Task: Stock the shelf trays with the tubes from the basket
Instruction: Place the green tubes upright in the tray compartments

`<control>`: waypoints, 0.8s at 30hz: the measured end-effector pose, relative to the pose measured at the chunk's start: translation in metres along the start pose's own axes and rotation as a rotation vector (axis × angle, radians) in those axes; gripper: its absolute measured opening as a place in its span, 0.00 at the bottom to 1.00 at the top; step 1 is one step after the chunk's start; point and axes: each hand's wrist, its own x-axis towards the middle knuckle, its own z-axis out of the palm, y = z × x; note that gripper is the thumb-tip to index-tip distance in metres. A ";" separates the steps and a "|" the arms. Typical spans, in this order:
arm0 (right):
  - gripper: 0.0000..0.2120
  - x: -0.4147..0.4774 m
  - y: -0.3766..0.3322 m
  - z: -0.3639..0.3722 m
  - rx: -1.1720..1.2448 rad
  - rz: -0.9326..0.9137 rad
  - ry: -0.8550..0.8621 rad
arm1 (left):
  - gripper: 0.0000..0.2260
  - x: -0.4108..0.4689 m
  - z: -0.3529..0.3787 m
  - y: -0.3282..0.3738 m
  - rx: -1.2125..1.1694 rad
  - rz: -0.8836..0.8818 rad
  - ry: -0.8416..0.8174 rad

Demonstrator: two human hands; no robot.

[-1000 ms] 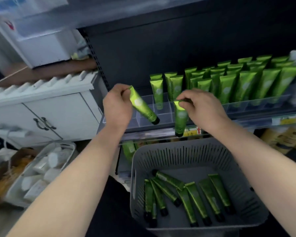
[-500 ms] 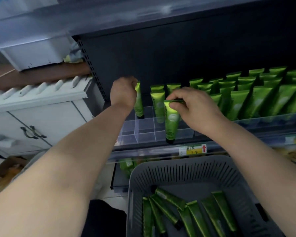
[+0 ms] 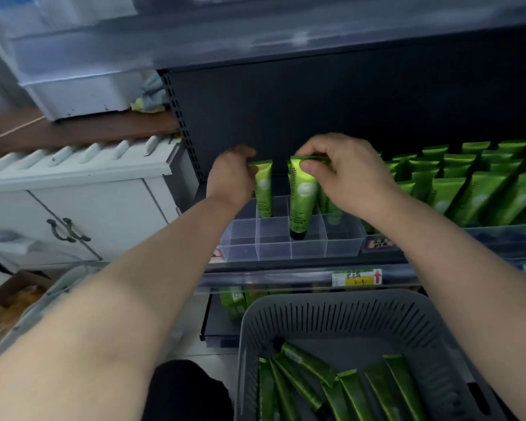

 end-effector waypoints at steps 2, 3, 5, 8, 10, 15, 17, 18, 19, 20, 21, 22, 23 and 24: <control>0.06 0.013 -0.006 0.006 -0.030 -0.012 0.042 | 0.15 -0.006 -0.008 -0.003 0.024 0.032 0.018; 0.06 0.020 -0.008 0.011 -0.056 -0.014 0.055 | 0.14 -0.009 -0.012 -0.005 0.038 0.055 0.014; 0.07 0.030 -0.008 0.024 -0.117 -0.003 0.056 | 0.13 -0.016 -0.018 -0.010 0.076 0.109 -0.023; 0.07 0.040 -0.004 0.045 -0.180 0.029 0.021 | 0.13 -0.030 -0.025 -0.014 0.123 0.159 -0.099; 0.08 0.045 0.000 0.055 -0.223 0.051 -0.014 | 0.13 -0.037 -0.027 -0.017 0.144 0.186 -0.132; 0.11 0.049 0.007 0.073 -0.342 0.082 -0.180 | 0.12 -0.044 -0.028 -0.023 0.138 0.193 -0.156; 0.12 0.050 0.009 0.078 -0.411 0.073 -0.211 | 0.12 -0.045 -0.027 -0.023 0.132 0.186 -0.154; 0.13 0.050 0.009 0.080 -0.429 0.072 -0.213 | 0.12 -0.045 -0.027 -0.023 0.125 0.184 -0.153; 0.13 0.051 0.009 0.081 -0.440 0.068 -0.213 | 0.12 -0.045 -0.026 -0.022 0.116 0.182 -0.152; 0.13 0.052 0.009 0.082 -0.448 0.057 -0.212 | 0.12 -0.045 -0.026 -0.022 0.110 0.179 -0.152; 0.13 0.052 0.009 0.082 -0.455 0.046 -0.212 | 0.13 -0.045 -0.025 -0.021 0.108 0.177 -0.152; 0.13 0.052 0.008 0.082 -0.459 0.035 -0.211 | 0.13 -0.046 -0.025 -0.021 0.106 0.176 -0.152; 0.13 0.052 0.008 0.081 -0.461 0.027 -0.206 | 0.13 -0.047 -0.024 -0.021 0.103 0.176 -0.154; 0.12 0.051 0.008 0.080 -0.464 0.020 -0.201 | 0.13 -0.048 -0.023 -0.020 0.100 0.174 -0.158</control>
